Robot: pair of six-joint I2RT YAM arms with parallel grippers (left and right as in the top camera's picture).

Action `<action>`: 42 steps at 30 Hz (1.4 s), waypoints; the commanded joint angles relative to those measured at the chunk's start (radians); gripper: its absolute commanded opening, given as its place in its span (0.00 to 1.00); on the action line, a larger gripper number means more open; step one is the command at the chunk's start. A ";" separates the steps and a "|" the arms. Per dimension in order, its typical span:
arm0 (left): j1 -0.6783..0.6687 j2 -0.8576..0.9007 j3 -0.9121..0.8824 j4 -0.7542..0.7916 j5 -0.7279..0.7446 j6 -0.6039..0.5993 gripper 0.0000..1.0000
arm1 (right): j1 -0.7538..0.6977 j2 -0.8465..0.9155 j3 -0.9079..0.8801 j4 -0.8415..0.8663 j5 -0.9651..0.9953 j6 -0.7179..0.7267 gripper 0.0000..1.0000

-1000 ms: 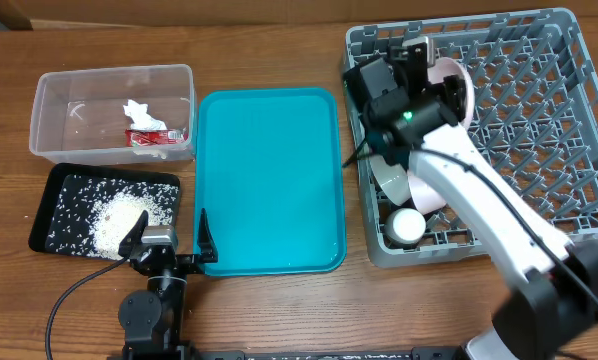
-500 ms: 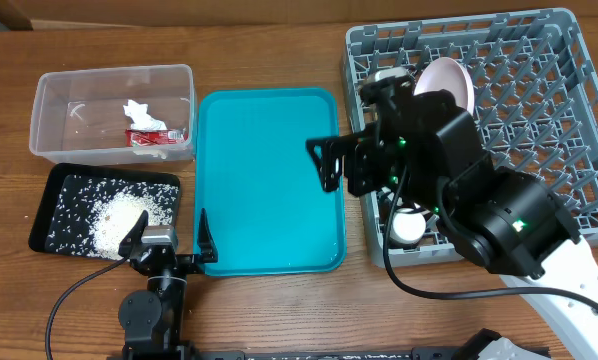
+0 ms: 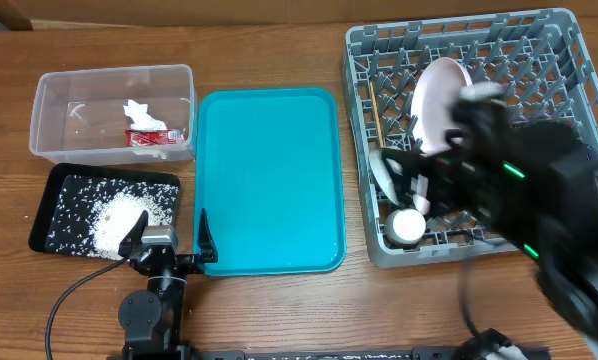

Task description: Sort waste into correct bins and load items into the dishwasher

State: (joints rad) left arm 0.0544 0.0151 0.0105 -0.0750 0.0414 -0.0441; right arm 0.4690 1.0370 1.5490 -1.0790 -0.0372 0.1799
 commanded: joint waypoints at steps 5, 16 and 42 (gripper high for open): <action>0.006 -0.010 -0.006 0.001 0.003 0.022 1.00 | -0.205 -0.272 -0.302 0.218 -0.078 -0.080 1.00; 0.006 -0.010 -0.006 0.001 0.003 0.022 1.00 | -0.228 -0.792 -1.001 0.580 -0.168 -0.079 1.00; 0.006 -0.010 -0.006 0.001 0.003 0.022 1.00 | -0.209 -1.034 -1.541 1.022 -0.253 -0.076 1.00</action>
State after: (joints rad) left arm 0.0544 0.0151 0.0097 -0.0742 0.0414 -0.0437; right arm 0.2516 0.0128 0.0181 -0.0593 -0.2848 0.1047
